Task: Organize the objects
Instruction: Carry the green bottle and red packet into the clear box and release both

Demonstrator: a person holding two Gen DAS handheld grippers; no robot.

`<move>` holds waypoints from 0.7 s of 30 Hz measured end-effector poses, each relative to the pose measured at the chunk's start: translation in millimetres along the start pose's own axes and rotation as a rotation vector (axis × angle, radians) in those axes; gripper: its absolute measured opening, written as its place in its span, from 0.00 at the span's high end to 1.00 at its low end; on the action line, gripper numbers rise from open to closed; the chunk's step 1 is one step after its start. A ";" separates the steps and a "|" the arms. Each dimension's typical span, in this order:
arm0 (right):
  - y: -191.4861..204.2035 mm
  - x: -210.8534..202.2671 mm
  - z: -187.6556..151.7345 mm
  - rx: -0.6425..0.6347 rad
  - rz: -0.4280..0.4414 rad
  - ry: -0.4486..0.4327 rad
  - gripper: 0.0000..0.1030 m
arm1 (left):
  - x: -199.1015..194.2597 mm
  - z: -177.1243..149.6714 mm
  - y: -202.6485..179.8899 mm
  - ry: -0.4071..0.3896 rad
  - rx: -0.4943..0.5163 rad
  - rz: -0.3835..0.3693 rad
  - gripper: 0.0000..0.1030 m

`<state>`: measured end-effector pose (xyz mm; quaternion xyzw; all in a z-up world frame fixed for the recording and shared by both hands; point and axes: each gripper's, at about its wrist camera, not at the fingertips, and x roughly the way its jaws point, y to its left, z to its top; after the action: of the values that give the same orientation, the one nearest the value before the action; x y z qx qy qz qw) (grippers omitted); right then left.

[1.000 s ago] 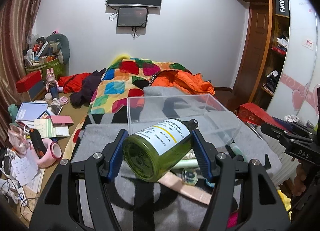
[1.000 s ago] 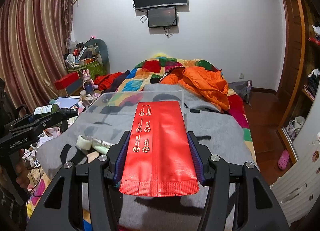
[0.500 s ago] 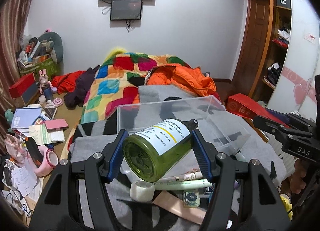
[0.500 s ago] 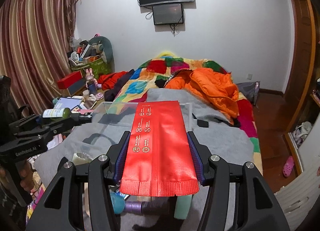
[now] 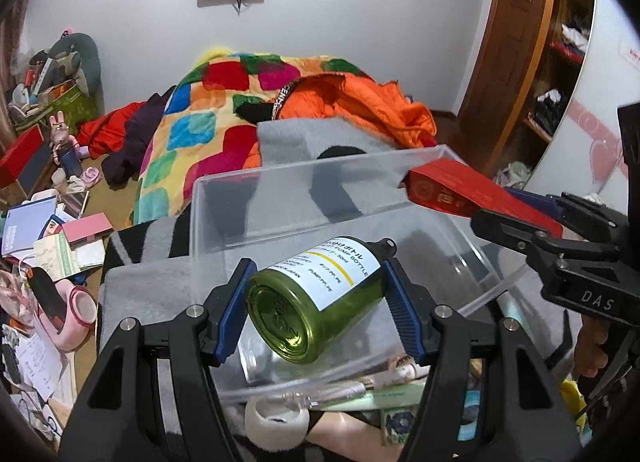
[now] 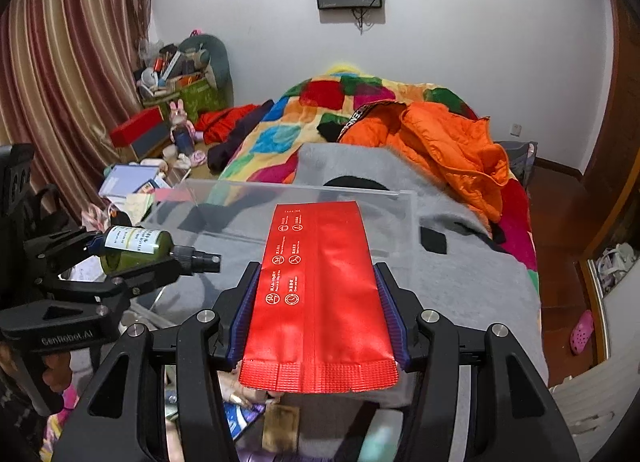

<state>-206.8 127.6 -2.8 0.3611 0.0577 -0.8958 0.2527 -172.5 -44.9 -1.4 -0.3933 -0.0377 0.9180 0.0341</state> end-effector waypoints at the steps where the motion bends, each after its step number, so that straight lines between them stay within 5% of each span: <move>1: 1.5 5.3 1.3 -0.008 -0.002 0.008 0.51 | 3.2 0.6 -0.5 0.006 0.006 0.003 0.38; 21: 13.5 53.9 6.0 -0.106 -0.052 0.122 0.51 | 43.1 6.7 -2.7 0.103 0.057 0.002 0.38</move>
<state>-236.8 92.1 -33.8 0.3996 0.1297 -0.8740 0.2440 -206.9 -38.6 -27.6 -0.4389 -0.0094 0.8973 0.0463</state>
